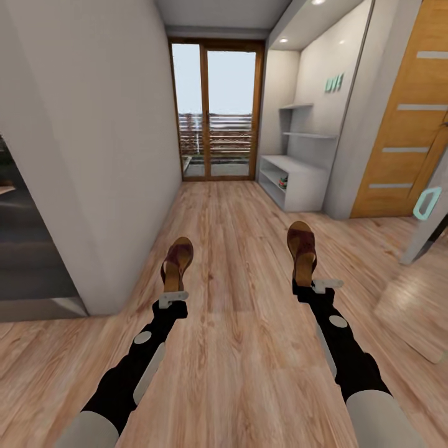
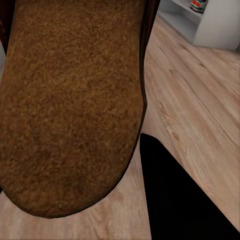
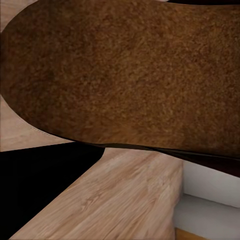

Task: Pick up the two gym shoes and the two sandals from the corridor floor and place them onto the hallstand (shoe rack) in the corridor, making sure they are on the rack and not on the floor. Arrange them so the two gym shoes are next to each other and the two sandals are next to each other.

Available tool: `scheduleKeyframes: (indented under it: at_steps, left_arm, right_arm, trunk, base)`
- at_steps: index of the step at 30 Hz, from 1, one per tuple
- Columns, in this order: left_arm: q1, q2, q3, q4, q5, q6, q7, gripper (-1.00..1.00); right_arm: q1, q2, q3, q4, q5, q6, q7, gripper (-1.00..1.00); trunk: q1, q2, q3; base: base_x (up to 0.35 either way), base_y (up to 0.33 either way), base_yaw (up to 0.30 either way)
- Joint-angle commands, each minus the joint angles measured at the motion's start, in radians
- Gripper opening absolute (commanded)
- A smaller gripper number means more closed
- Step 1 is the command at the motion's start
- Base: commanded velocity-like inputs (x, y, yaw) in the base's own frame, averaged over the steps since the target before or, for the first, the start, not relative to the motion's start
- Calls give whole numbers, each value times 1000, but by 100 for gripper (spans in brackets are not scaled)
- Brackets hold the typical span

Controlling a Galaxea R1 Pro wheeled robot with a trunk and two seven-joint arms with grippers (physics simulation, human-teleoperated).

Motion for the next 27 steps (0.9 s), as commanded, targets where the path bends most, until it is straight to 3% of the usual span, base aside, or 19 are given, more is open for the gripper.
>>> scheduleKeyframes:
  at_steps: [1, 27]
  left_arm:
    - [0, 1, -3, -2, 5, 6, 6, -100]
    - [0, 1, -3, -3, 5, 6, 6, -100]
  right_arm:
    - [0, 0, 0, -2, 7, 6, -2, -100]
    - [0, 0, 0, -2, 7, 8, -2, -100]
  trunk:
    - [0, 0, -1]
    - [0, 0, -1]
  base:
    - [348, 0, 0]
    - [348, 0, 0]
